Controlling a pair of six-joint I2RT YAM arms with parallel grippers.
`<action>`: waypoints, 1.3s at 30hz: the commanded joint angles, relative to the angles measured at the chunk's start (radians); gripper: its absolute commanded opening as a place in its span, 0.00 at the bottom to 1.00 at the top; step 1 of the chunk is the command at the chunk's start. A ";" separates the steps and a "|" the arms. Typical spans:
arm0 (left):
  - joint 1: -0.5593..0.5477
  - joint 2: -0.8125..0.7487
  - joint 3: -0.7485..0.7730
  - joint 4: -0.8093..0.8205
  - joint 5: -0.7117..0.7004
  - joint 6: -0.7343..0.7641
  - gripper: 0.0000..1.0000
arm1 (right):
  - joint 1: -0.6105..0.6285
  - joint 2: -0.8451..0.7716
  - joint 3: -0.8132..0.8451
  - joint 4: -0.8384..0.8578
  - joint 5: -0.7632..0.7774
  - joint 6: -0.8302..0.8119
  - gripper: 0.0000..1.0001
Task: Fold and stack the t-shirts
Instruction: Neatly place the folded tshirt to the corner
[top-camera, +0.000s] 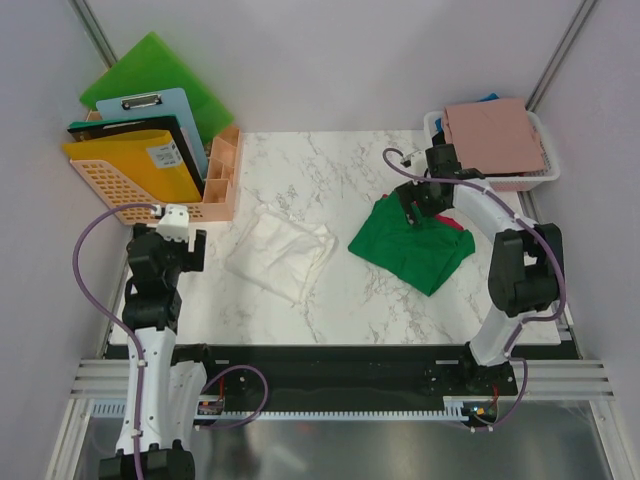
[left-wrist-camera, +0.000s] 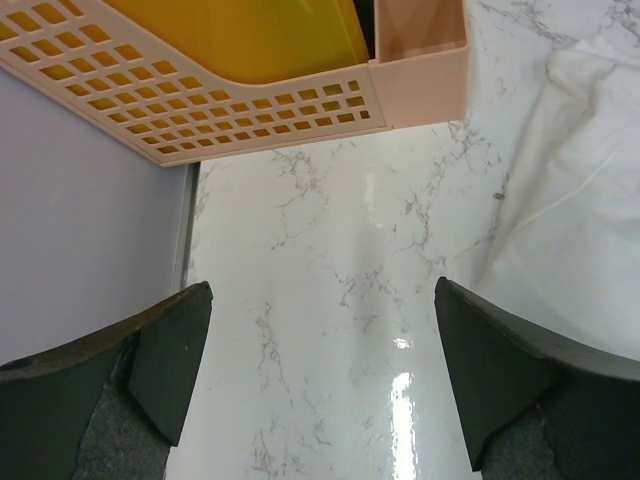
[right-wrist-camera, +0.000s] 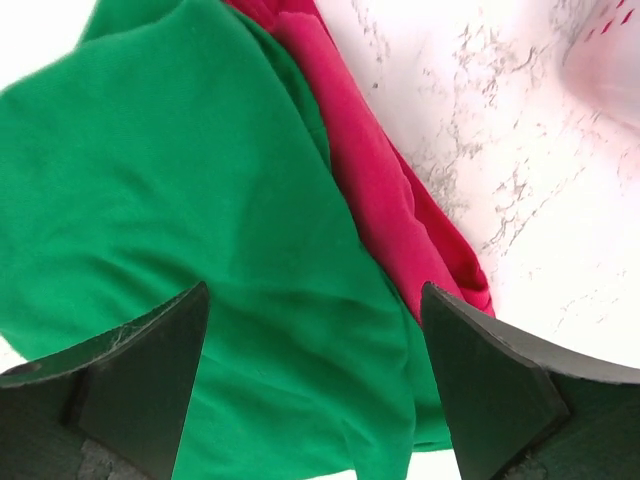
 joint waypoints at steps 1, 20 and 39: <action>0.001 0.043 0.037 -0.034 0.127 0.048 1.00 | -0.007 -0.112 -0.022 0.053 -0.115 -0.013 0.94; -0.011 0.413 0.322 -0.151 0.172 0.017 1.00 | 0.724 -0.074 -0.008 -0.040 0.041 -0.089 0.91; -0.013 0.311 0.253 -0.182 0.097 0.045 1.00 | 0.977 0.476 0.690 -0.082 0.187 0.063 0.93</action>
